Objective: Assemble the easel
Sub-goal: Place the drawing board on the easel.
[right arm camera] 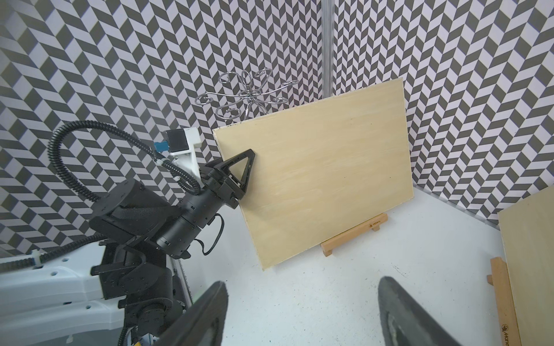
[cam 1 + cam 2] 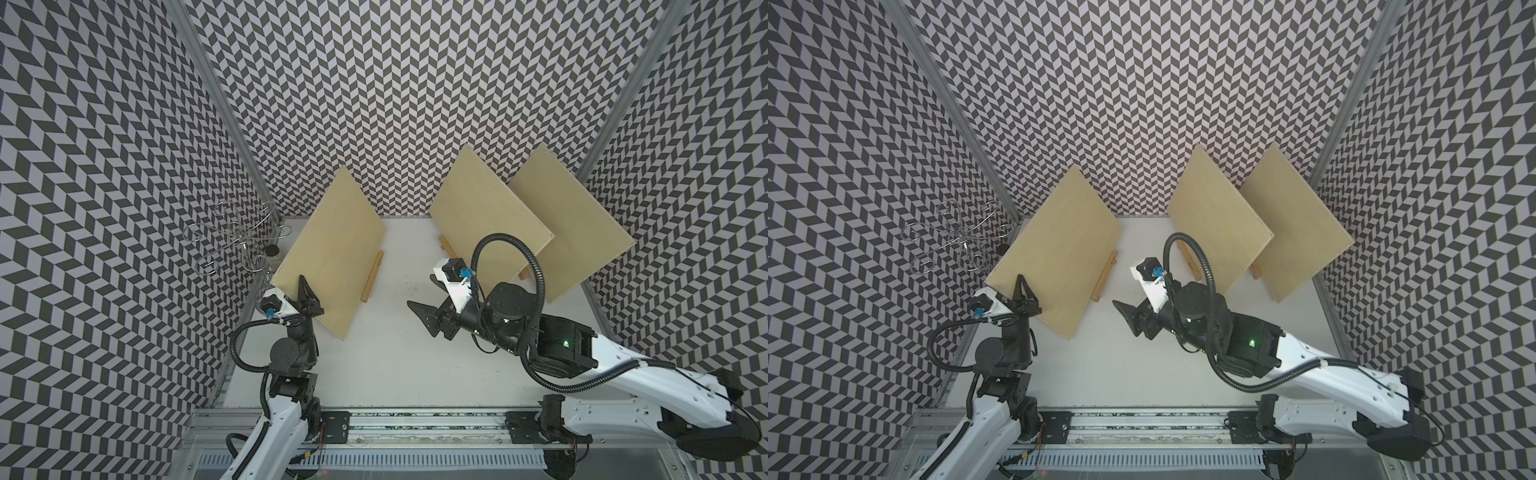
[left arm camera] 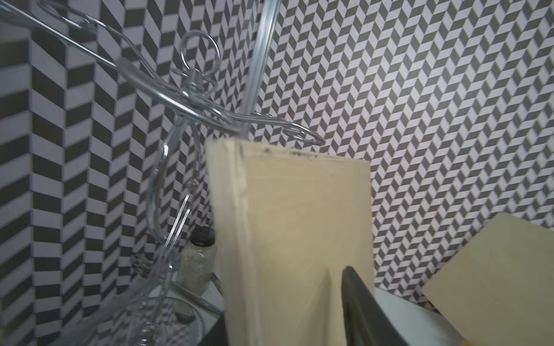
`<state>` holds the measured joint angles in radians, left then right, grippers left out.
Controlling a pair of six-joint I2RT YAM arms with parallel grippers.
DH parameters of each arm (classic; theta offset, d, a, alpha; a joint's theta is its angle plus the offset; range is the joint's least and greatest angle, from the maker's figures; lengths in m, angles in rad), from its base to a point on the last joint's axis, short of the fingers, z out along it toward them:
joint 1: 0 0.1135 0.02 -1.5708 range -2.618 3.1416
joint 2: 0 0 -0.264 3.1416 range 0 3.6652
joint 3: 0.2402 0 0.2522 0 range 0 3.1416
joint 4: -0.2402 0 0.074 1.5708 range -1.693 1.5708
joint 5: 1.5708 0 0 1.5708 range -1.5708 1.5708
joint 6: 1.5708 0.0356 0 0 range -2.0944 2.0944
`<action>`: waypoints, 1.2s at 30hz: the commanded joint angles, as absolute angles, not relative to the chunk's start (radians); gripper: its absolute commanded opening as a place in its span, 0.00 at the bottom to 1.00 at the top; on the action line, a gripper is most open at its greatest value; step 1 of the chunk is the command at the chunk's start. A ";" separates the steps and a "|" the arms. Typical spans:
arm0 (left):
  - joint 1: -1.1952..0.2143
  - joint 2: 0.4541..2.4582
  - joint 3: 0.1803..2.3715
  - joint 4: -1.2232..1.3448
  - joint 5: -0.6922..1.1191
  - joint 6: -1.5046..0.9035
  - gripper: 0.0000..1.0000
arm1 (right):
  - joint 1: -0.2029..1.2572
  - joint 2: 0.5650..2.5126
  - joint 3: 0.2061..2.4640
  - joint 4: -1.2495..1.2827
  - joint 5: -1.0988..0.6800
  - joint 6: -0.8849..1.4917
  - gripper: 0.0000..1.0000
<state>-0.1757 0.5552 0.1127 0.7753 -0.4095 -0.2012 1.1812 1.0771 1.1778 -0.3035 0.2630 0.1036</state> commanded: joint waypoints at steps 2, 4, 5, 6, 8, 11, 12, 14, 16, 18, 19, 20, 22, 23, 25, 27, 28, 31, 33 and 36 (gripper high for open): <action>-0.175 0.540 0.159 0.727 -0.436 -0.227 1.00 | 1.177 1.052 1.156 -0.235 0.263 0.110 0.79; -0.178 0.512 0.177 0.688 -0.426 -0.236 1.00 | 1.175 1.056 1.145 -0.227 0.274 0.112 0.79; -0.179 0.494 0.188 0.657 -0.427 -0.238 1.00 | 1.175 1.058 1.142 -0.226 0.281 0.114 0.80; -0.181 0.479 0.205 0.604 -0.441 -0.246 1.00 | 1.175 1.058 1.136 -0.222 0.289 0.118 0.80; -0.187 0.396 0.242 0.489 -0.500 -0.273 1.00 | 1.172 1.052 1.120 -0.208 0.301 0.123 0.80; -0.190 0.316 0.288 0.315 -0.600 -0.314 0.99 | 1.144 1.042 1.094 -0.181 0.305 0.149 0.81; -0.191 0.291 0.299 0.259 -0.630 -0.335 0.99 | 1.130 1.040 1.085 -0.172 0.306 0.161 0.81; -0.190 0.248 0.317 0.158 -0.677 -0.383 1.00 | 1.102 1.040 1.076 -0.162 0.310 0.189 0.82; -0.190 0.214 0.345 0.044 -0.720 -0.452 1.00 | 1.072 1.039 1.063 -0.150 0.313 0.210 0.82; -0.190 0.181 0.358 -0.041 -0.735 -0.505 1.00 | 1.049 1.030 1.044 -0.133 0.338 0.228 0.82; -0.190 0.165 0.360 -0.078 -0.730 -0.531 1.00 | 1.036 1.023 1.033 -0.122 0.343 0.233 0.83; -0.189 0.155 0.362 -0.107 -0.725 -0.552 1.00 | 1.026 1.019 1.021 -0.111 0.336 0.235 0.83; -0.190 0.144 0.366 -0.151 -0.713 -0.574 1.00 | 0.989 1.025 1.016 -0.111 0.309 0.253 0.83; -0.190 0.146 0.364 -0.153 -0.706 -0.572 0.99 | 0.976 1.032 1.024 -0.122 0.293 0.261 0.83; -0.191 0.163 0.348 -0.116 -0.666 -0.540 0.99 | 0.968 1.050 1.037 -0.130 0.275 0.265 0.83; -0.190 0.188 0.335 -0.066 -0.601 -0.517 1.00 | 0.967 1.057 1.037 -0.128 0.267 0.270 0.83; -0.190 0.202 0.331 -0.052 -0.564 -0.517 1.00 | 0.967 1.058 1.036 -0.126 0.268 0.278 0.82; -0.190 0.219 0.328 -0.053 -0.496 -0.526 1.00 | 0.967 1.053 1.024 -0.125 0.264 0.300 0.82; -0.190 0.204 0.317 -0.054 -0.447 -0.517 1.00 | 0.968 1.048 1.012 -0.123 0.261 0.310 0.82; -0.192 0.188 0.305 -0.088 -0.381 -0.533 1.00 | 0.967 1.042 0.995 -0.125 0.293 0.322 0.83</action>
